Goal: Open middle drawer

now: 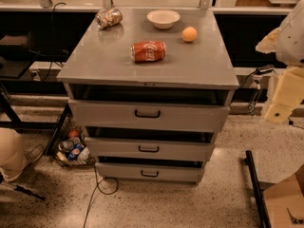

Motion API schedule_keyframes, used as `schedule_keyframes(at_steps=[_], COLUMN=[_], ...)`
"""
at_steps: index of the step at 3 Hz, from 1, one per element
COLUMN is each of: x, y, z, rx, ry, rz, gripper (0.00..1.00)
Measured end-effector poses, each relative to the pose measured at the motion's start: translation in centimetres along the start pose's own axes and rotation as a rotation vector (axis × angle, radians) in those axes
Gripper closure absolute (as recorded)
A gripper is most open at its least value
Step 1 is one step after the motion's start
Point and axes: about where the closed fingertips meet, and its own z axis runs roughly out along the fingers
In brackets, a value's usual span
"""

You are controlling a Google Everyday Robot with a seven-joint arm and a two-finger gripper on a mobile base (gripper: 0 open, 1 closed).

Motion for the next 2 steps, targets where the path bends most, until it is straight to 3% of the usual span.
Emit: schedule_keyframes(at_steps=[1, 2], x=[0.0, 0.4], y=[0.0, 0.9], z=[0.0, 3.1], rx=[0.000, -0.023], ry=[0.000, -0.030], rz=[0.000, -0.024], gripper=[0.00, 0.00])
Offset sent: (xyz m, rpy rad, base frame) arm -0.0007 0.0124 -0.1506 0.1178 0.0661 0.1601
